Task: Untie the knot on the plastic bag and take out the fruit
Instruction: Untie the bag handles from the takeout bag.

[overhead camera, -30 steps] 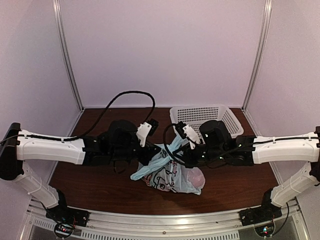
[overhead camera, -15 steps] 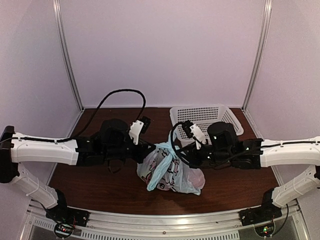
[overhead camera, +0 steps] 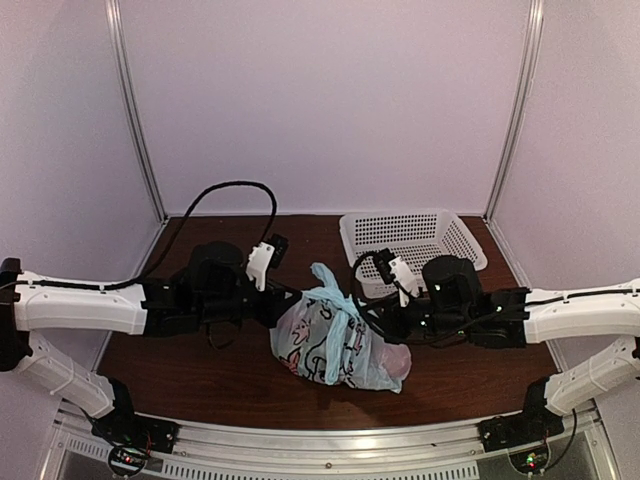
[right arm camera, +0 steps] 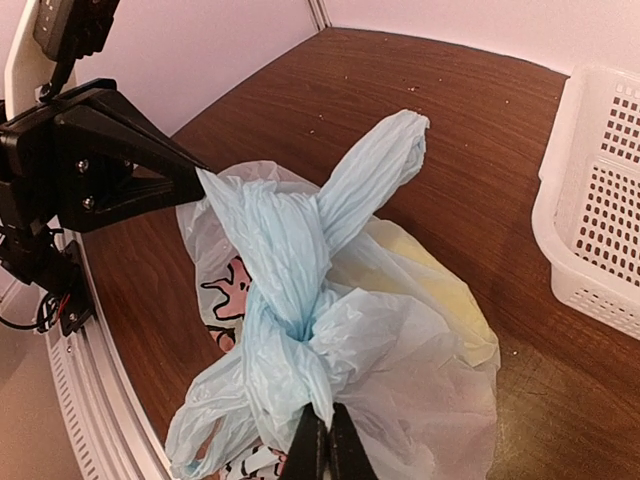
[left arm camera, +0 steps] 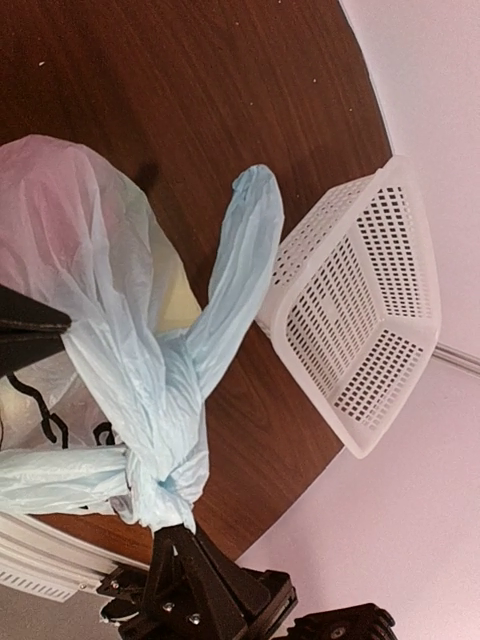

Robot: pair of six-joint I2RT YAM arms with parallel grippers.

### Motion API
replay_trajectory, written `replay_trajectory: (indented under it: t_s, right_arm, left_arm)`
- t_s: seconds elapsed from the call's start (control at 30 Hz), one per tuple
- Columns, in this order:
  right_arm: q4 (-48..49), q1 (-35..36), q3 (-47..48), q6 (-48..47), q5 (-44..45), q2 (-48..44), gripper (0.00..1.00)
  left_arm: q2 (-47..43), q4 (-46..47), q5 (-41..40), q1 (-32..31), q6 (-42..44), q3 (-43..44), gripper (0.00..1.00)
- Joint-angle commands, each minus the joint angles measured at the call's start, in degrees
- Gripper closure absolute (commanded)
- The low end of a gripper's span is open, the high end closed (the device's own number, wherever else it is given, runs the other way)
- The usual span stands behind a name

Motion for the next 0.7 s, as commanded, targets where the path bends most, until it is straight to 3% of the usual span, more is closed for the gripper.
replay_trajectory:
  t_s: [0.0, 0.17, 0.3, 0.43, 0.67]
  right_arm:
    - [-0.94, 0.15, -1.19, 0.96, 2.36, -0.87, 1.0]
    - [-1.84, 0.1, 0.17, 0.49, 1.38, -1.65, 1.0]
    - [-4.37, 0.18, 2.76, -1.08, -0.31, -3.55, 0.75]
    - [-8.31, 0.45, 6.89, -3.38, -0.04, -4.02, 0.56]
    - [-14.91, 1.41, 15.72, -8.21, 1.05, 2.09, 0.41]
  left_arm:
    - [-1.5, 2.05, -1.77, 1.37, -1.14, -0.94, 1.0]
    - [-1.12, 4.67, 2.59, 1.31, 0.5, -1.12, 1.0]
    - [-1.41, 7.16, 7.17, 1.35, 1.63, -1.53, 1.0]
    - [-1.11, 9.16, 10.14, 1.35, 1.96, -1.65, 1.0]
    - [-0.79, 9.68, 9.35, 1.41, 1.24, -2.07, 1.0]
